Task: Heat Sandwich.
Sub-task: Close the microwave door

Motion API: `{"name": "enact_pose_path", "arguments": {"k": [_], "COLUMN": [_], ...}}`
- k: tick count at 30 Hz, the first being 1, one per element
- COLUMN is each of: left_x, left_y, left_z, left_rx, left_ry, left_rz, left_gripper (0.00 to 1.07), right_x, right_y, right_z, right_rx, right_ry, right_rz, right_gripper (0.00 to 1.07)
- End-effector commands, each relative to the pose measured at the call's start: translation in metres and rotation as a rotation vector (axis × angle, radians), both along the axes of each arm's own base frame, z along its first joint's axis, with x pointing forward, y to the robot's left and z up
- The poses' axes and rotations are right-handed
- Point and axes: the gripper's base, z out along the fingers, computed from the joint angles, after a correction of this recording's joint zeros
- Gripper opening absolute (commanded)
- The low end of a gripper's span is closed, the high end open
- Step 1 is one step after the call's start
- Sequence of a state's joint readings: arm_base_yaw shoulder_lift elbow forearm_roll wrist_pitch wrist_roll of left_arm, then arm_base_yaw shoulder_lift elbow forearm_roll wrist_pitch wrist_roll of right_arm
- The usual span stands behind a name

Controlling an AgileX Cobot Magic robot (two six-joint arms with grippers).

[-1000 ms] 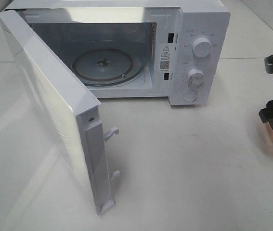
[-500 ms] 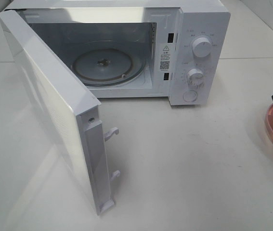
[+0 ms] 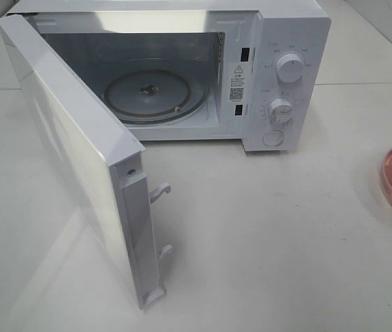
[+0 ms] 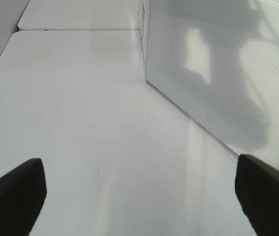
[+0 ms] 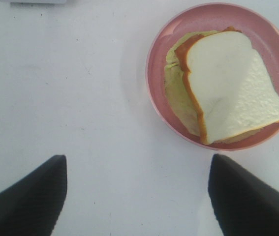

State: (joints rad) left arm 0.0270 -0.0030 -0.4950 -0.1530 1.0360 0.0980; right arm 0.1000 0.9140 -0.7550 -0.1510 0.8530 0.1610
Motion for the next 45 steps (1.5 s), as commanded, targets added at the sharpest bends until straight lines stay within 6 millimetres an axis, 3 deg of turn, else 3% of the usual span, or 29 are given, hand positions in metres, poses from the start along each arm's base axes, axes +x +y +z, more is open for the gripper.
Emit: {"name": "enact_pose_path", "arguments": {"k": [1,20,32,40,45], "left_x": [-0.004,-0.004,-0.004,-0.004,-0.004], "left_y": [0.0,0.0,0.0,0.0,0.0], "left_z": [0.0,0.0,0.0,0.0,0.0], "left_rx": [-0.002,-0.002,-0.002,-0.002,-0.002], "left_ry": [-0.032,-0.032,-0.032,-0.032,-0.032], "left_rz": [0.006,0.006,0.006,0.006,0.006], "left_gripper": [0.99,0.99,0.99,0.99,0.99], "right_x": [-0.024,-0.109,-0.157,-0.166,-0.171], "right_y": [-0.003,-0.009,-0.017,-0.017,-0.016], "right_z": [0.013,0.034,0.001,-0.025,-0.024], "right_rx": [0.002,0.041,0.061,0.063,0.058], "right_ry": [-0.044,-0.244,-0.44,-0.476,-0.506], "right_rz": [-0.005,0.046,0.026,-0.025,0.001], "right_gripper": [0.76,0.76,0.76,0.76,0.76]}}
